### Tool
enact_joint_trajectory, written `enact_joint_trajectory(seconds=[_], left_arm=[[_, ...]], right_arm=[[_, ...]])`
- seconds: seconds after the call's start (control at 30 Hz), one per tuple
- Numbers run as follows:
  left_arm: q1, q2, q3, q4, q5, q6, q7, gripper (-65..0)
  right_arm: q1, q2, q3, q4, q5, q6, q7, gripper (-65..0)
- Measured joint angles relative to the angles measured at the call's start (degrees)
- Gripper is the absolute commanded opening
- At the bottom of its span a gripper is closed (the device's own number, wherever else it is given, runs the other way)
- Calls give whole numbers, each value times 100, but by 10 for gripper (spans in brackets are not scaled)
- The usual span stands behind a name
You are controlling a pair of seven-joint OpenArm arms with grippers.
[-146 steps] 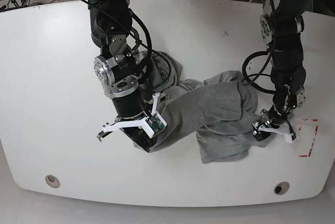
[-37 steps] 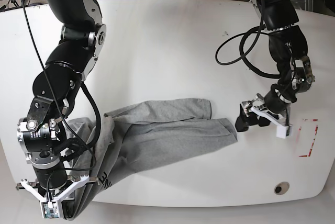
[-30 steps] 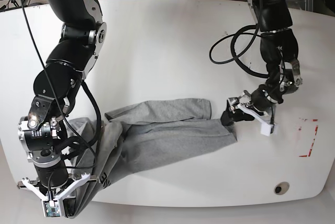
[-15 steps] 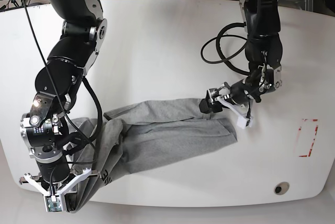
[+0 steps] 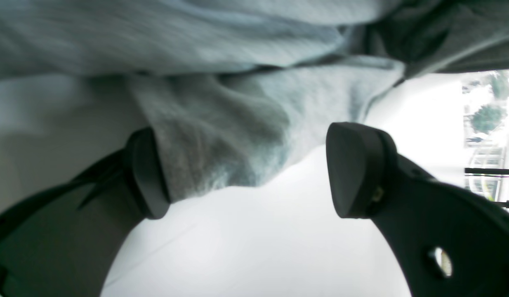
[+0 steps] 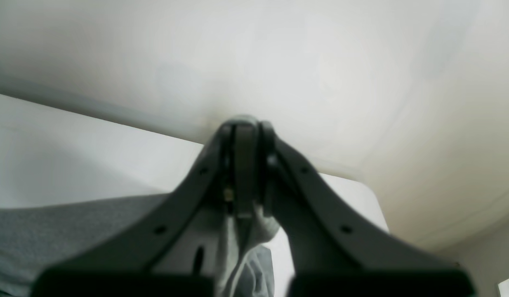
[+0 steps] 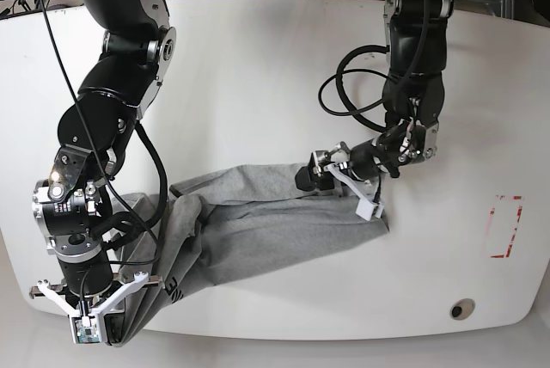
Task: Fold the T-shirt properly
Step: 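Drag the held shirt edge with the left gripper toward the right gripper, then lift the shirt with both grippers and shake it out flat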
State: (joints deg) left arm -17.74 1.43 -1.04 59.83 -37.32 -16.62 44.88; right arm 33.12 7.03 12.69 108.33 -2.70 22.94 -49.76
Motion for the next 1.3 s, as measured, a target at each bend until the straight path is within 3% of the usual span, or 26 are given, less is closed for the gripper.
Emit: enact_joint_trajectory(seconds=[0.07, 0.13, 0.4, 0.77, 0.97, 1.3], left_arm=[[17, 48, 20, -9, -9, -4, -68, -144], [26, 66, 44, -17, -4, -17, -103, -203], [111, 4, 33, -85, 168, 72, -256, -637], [13, -153, 35, -649, 101, -39, -1093, -650], [55, -361, 35, -560, -177, 7, -1069, -650], [490, -1014, 39, 848, -426, 153, -555, -650]], right_arm=[[0, -4, 0, 0, -2, 0, 0, -647], [-2, -2, 0, 0, -2, 0, -2, -647], [-2, -2, 0, 0, 0, 0, 0, -647], [-116, -4, 0, 0, -2, 0, 20, -647], [-188, -4, 0, 0, -4, 0, -26, -647], [-260, -4, 0, -2, -2, 0, 0, -645]])
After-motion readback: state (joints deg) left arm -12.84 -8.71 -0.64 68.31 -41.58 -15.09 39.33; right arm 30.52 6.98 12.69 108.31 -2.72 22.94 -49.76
